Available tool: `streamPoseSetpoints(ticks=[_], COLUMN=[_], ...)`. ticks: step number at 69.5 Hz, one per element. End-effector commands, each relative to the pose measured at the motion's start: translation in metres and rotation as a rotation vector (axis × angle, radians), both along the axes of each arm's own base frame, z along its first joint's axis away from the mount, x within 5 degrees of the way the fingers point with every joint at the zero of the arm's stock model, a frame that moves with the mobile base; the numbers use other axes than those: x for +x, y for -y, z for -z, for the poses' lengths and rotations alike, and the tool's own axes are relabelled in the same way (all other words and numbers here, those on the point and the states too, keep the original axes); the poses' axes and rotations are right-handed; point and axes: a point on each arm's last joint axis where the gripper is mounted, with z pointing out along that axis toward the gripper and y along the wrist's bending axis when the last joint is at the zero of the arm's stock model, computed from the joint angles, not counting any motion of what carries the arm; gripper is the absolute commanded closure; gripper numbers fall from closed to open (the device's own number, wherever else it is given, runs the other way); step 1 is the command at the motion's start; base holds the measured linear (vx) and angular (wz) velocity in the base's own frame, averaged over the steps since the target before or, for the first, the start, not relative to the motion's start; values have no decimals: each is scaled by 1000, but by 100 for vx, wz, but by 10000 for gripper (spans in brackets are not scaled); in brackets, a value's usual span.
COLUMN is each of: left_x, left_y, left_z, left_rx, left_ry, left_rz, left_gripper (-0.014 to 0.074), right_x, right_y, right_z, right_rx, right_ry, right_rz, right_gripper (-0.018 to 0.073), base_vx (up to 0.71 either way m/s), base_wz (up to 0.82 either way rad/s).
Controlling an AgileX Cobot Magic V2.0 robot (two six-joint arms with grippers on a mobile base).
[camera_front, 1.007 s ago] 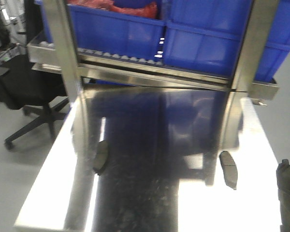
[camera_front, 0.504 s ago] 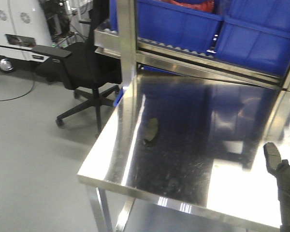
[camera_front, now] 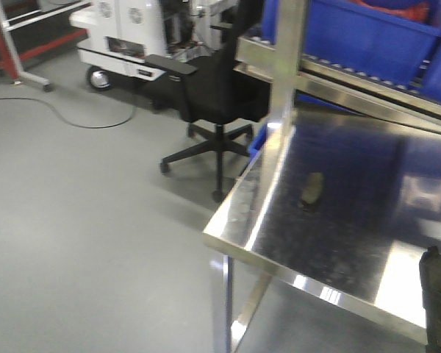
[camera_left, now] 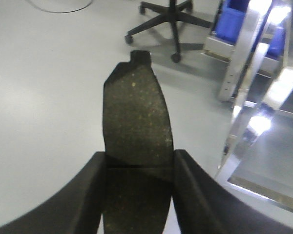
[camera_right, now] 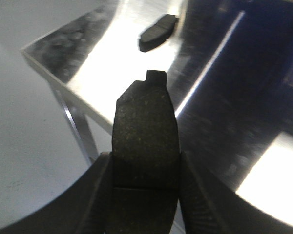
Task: Move and align brake pads A on conveyor
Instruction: 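Turn the base away from the table holding both pads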
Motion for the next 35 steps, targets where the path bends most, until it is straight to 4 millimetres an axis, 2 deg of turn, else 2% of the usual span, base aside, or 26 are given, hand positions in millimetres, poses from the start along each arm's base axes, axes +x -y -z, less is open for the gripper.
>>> streamPoseSetpoints(ticks=[1,35], left_x=[5,4], left_y=[1,1], left_z=[-15,-15], left_rx=[-8,-8], left_ry=[105,104], left_rz=[6,6], left_gripper=[475,475], right_x=[5,5], right_y=[1,1], right_z=[-16,-16], right_rx=[11,11], right_ry=[106,106], right_rz=[15,15], right_gripper=[490,490], base_vx=[-5,0], base_wz=[55,66])
